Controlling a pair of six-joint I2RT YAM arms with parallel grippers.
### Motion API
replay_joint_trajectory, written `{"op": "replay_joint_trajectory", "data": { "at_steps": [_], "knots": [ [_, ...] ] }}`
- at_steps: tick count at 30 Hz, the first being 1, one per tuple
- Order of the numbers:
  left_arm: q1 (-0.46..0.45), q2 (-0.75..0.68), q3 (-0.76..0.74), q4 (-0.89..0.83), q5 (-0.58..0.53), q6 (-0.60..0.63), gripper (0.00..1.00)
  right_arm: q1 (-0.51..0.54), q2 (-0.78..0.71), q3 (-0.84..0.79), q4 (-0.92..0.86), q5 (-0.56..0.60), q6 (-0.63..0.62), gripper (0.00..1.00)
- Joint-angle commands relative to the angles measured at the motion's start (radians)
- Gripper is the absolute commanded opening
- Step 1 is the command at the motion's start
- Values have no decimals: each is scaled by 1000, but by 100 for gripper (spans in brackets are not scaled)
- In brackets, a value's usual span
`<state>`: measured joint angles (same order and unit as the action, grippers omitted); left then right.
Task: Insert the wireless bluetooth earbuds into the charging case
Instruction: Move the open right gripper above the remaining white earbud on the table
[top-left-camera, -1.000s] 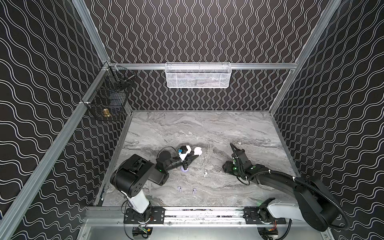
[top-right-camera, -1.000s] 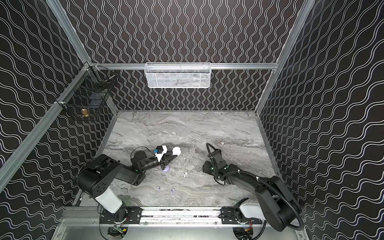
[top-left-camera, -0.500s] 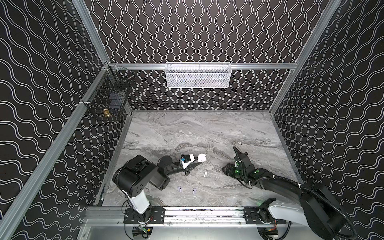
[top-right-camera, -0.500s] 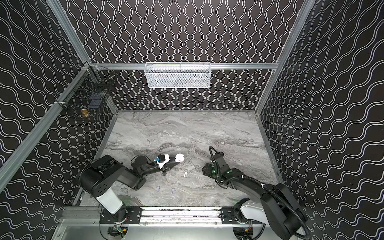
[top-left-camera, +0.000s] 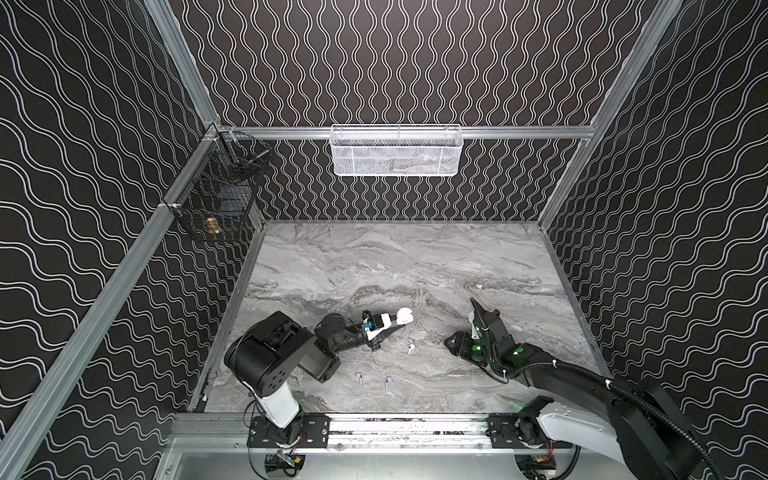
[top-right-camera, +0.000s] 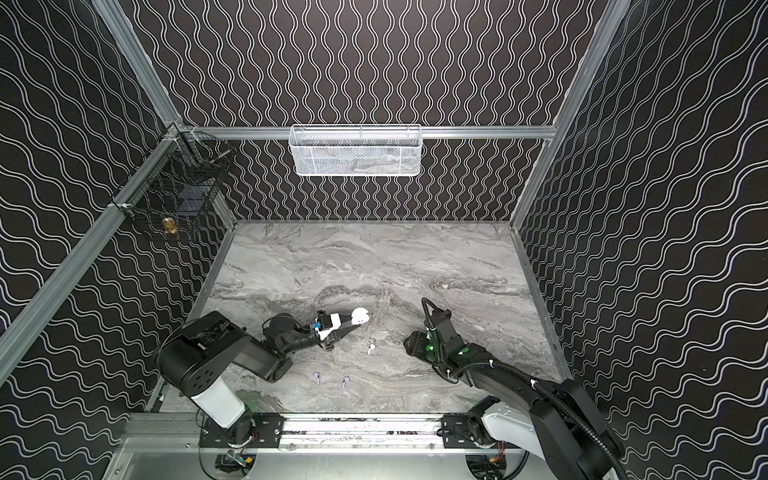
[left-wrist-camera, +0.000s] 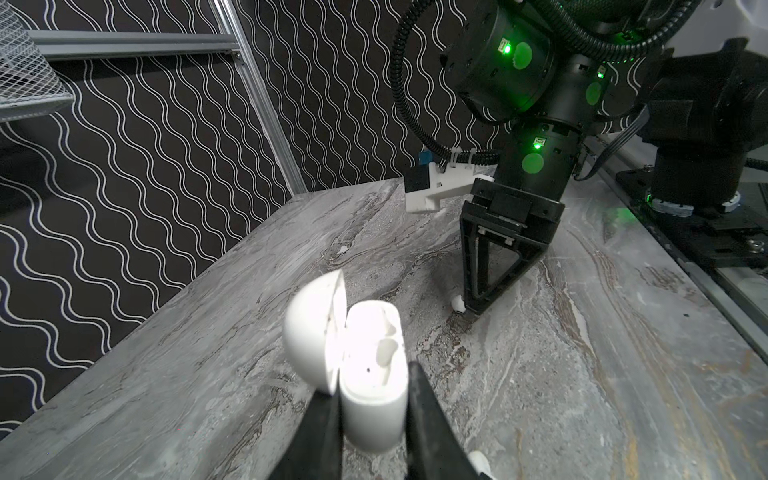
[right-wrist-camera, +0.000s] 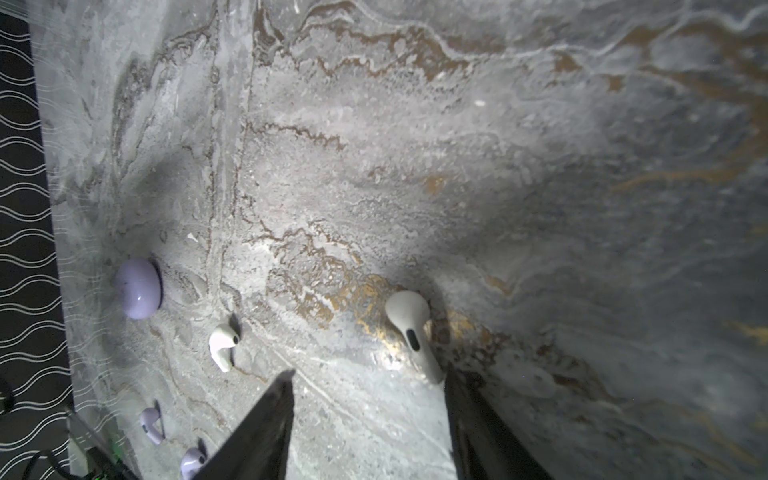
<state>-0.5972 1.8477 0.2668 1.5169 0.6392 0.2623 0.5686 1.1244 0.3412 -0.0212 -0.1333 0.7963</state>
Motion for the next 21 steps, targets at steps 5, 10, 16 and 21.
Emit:
{"op": "replay_joint_trajectory", "data": {
  "at_steps": [5,10,16,21],
  "knots": [
    [-16,3,-1,35,-10,45,17,4,-46,27,-39,38,5,60],
    [-17,3,-1,35,-19,43,17,3,-71,58,-110,98,-3,60],
    [-17,3,-1,35,-35,41,18,4,-23,84,-134,124,-16,60],
    [-17,4,1,35,-46,37,18,4,5,79,-108,123,-16,58]
  ]
}}
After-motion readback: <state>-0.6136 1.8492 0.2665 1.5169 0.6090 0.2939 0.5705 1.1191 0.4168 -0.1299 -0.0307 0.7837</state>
